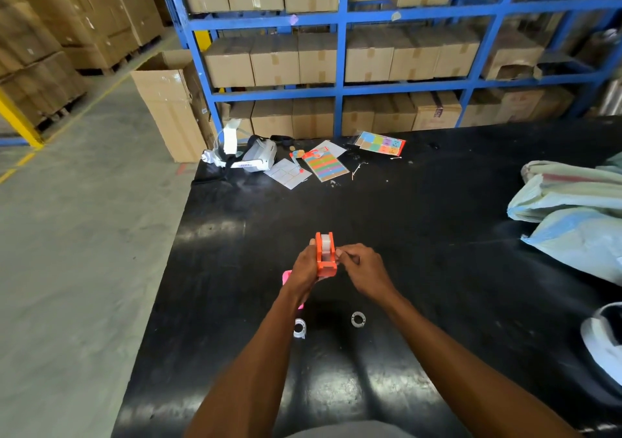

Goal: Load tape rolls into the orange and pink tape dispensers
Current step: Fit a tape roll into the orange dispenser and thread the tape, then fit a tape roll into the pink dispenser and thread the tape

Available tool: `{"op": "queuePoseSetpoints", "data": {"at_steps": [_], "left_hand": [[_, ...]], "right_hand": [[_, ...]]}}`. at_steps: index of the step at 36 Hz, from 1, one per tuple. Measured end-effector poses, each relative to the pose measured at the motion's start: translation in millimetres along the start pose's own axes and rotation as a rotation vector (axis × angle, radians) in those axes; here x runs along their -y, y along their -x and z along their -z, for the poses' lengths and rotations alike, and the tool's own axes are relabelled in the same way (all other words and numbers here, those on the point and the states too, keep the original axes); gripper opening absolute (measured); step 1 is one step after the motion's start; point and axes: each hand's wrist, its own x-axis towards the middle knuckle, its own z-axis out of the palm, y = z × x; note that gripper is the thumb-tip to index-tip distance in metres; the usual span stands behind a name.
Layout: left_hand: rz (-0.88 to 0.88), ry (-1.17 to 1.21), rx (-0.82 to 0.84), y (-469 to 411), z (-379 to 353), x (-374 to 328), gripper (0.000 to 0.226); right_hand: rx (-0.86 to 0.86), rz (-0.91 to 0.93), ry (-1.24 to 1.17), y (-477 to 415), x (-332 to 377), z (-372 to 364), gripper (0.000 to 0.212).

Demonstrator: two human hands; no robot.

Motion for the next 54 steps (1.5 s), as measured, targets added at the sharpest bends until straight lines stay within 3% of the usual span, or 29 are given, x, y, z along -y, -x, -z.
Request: {"op": "queuePoseSetpoints", "data": {"at_steps": [5, 11, 16, 20, 31, 39, 54], "left_hand": [[-0.057, -0.148, -0.020, -3, 1, 5, 0.054], [-0.087, -0.261, -0.051, -11, 5, 15, 0.048], [-0.075, -0.302, -0.189, -19, 2, 21, 0.030], [-0.030, -0.267, -0.263, -27, 3, 31, 0.029], [0.086, -0.304, -0.053, -55, -8, 55, 0.027], [0.176, -0.301, -0.027, -75, -14, 76, 0.031], [0.167, -0.371, -0.041, -101, -5, 88, 0.030]], "right_hand": [[0.006, -0.072, -0.083, 0, -4, -7, 0.034], [0.002, -0.110, -0.106, -3, -11, -17, 0.024], [0.004, -0.172, -0.117, -8, -24, -26, 0.023], [0.032, -0.236, -0.069, -16, -41, -31, 0.025], [0.133, -0.317, 0.041, -43, -84, -46, 0.028], [0.239, -0.392, 0.133, -57, -107, -61, 0.025], [0.169, -0.489, 0.046, -61, -119, -71, 0.025]]}}
